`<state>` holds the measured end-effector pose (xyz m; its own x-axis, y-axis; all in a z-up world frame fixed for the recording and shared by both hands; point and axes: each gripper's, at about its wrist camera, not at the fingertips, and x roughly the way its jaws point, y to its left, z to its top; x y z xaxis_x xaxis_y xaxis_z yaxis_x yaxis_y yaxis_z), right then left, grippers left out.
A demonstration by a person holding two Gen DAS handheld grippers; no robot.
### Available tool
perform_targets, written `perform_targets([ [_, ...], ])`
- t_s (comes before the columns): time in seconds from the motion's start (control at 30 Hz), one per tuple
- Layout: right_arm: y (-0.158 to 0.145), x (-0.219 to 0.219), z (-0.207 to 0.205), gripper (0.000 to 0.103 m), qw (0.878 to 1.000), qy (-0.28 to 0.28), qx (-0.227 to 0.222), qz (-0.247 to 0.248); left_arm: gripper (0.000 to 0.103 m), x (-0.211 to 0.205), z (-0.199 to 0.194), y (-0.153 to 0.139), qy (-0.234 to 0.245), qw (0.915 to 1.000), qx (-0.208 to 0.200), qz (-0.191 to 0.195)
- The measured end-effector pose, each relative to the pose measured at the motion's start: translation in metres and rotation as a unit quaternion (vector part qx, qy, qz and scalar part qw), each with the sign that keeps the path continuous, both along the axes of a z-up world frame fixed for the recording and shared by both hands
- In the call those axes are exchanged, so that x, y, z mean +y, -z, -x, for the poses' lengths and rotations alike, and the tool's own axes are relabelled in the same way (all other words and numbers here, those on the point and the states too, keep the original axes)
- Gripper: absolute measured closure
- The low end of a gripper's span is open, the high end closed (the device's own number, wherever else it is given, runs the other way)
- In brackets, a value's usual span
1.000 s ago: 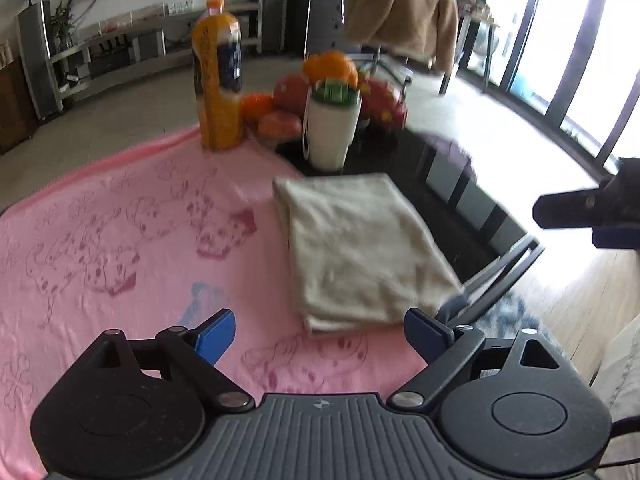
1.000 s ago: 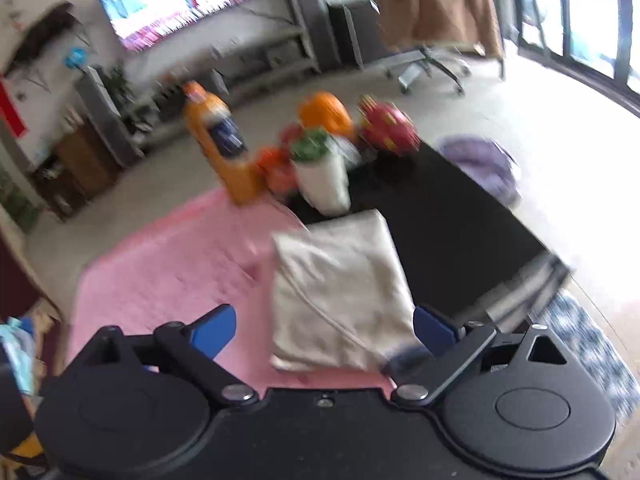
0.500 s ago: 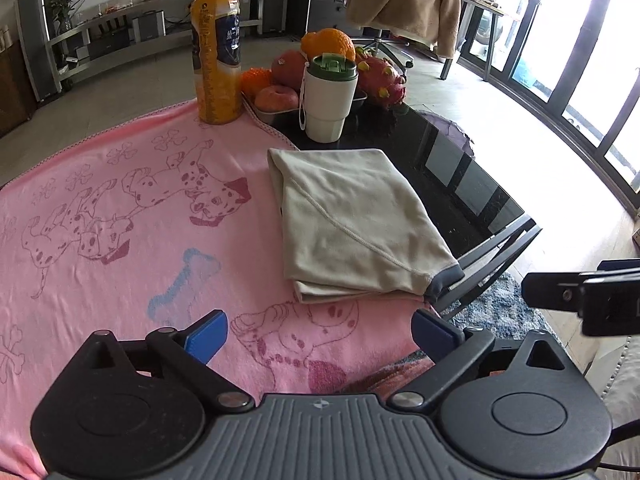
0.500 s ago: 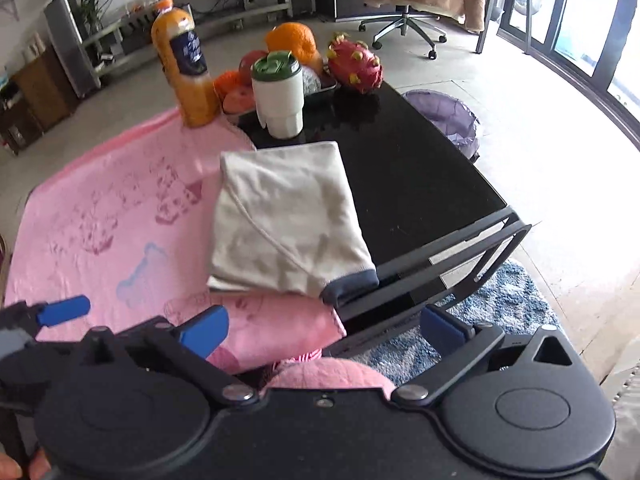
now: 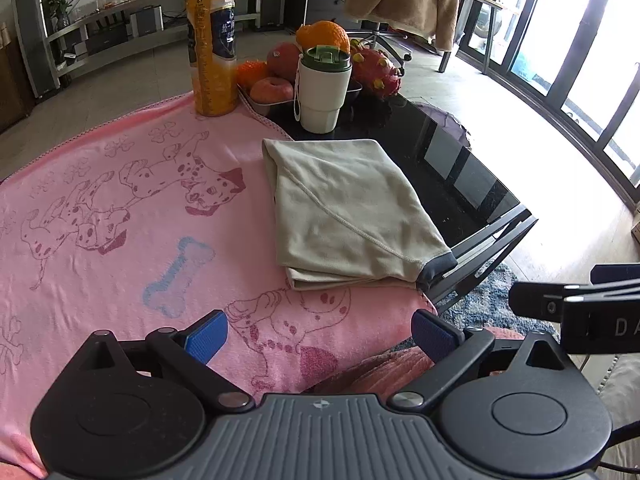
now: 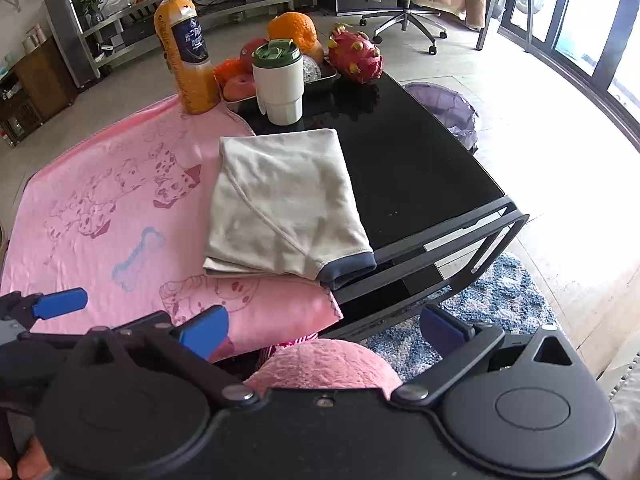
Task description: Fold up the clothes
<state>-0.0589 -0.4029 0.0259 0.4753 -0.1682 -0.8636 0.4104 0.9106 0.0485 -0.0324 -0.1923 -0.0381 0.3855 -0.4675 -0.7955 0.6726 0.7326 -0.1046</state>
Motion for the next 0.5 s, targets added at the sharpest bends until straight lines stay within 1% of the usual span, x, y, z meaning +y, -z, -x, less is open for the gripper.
perform_targets([
  [0.2,0.0006,-0.0013,0.0015,0.0,1.0,-0.002,-0.004,0.002,0.002,-0.0019,0.0018,0.0001,-0.002,0.9999,-0.01,-0.007],
  [0.5,0.0019,-0.0035,0.0015,0.0,1.0,-0.002,-0.006,-0.002,0.001,-0.0011,0.0012,0.0022,0.003,0.9999,-0.014,-0.002],
])
